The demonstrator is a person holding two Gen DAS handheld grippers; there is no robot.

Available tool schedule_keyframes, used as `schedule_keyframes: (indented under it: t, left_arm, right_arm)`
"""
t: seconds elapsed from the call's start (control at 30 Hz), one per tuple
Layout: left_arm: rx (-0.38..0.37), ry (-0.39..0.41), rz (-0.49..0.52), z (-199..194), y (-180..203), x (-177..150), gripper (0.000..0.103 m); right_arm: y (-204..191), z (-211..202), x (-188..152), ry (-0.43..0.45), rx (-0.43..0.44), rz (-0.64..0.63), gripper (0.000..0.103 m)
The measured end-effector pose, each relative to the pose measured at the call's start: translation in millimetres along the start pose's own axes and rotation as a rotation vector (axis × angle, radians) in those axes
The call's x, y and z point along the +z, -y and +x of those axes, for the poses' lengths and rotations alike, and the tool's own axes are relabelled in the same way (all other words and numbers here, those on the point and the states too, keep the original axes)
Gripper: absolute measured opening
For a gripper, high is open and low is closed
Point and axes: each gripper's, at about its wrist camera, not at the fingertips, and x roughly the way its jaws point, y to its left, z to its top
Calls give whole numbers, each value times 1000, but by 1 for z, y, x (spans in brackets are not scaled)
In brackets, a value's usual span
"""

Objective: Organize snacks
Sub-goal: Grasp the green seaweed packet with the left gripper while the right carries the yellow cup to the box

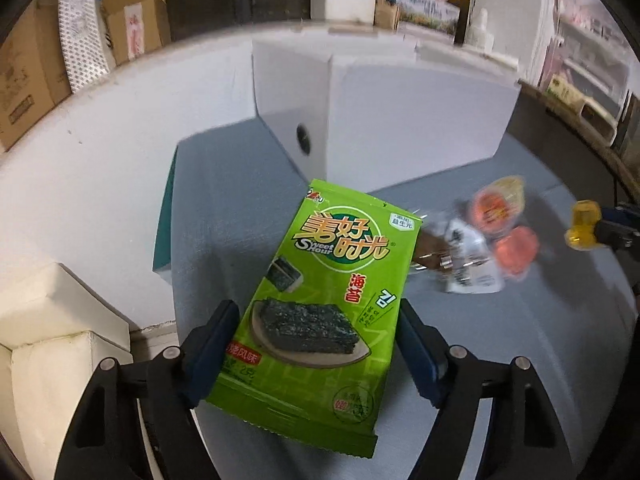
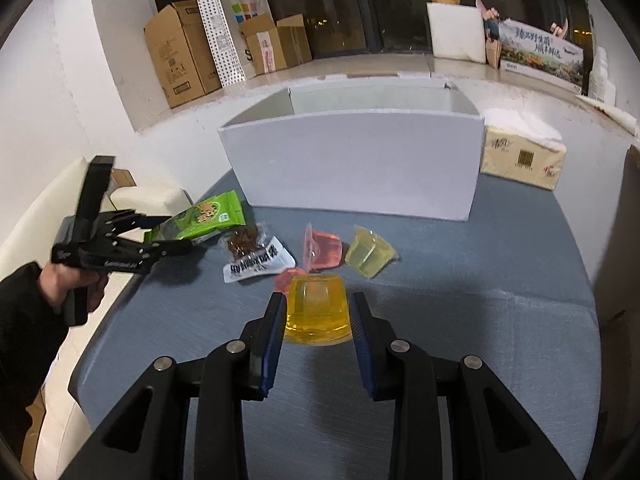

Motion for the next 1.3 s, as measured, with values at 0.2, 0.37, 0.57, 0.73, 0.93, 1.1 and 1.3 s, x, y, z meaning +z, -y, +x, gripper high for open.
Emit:
schedule_keyframes:
  t: [0.2, 0.37, 0.57, 0.73, 0.93, 1.1, 1.3]
  left_arm:
    - [-2, 98, -144, -47, 30, -2, 82]
    - [-30, 185, -186, -65, 60, 21, 82]
    - [-34, 241, -120, -62, 84, 93, 82]
    - [8, 219, -130, -33, 74, 152, 82]
    - [66, 135, -202, 16, 49, 193, 87]
    - [97, 88, -188, 33, 47, 202, 103]
    - [68, 118, -128, 17, 56, 177, 103]
  right_arm:
    - [-2, -13, 15, 50, 12, 14, 35]
    - [7, -26, 42, 111, -11, 29, 35]
    - [28, -35, 95, 180, -35, 36, 35]
    - [57, -11, 146, 178, -23, 82, 35]
    - [80, 33, 187, 130, -48, 111, 36]
    - [98, 51, 203, 104, -45, 201, 98]
    - [91, 40, 191, 106, -83, 132, 99]
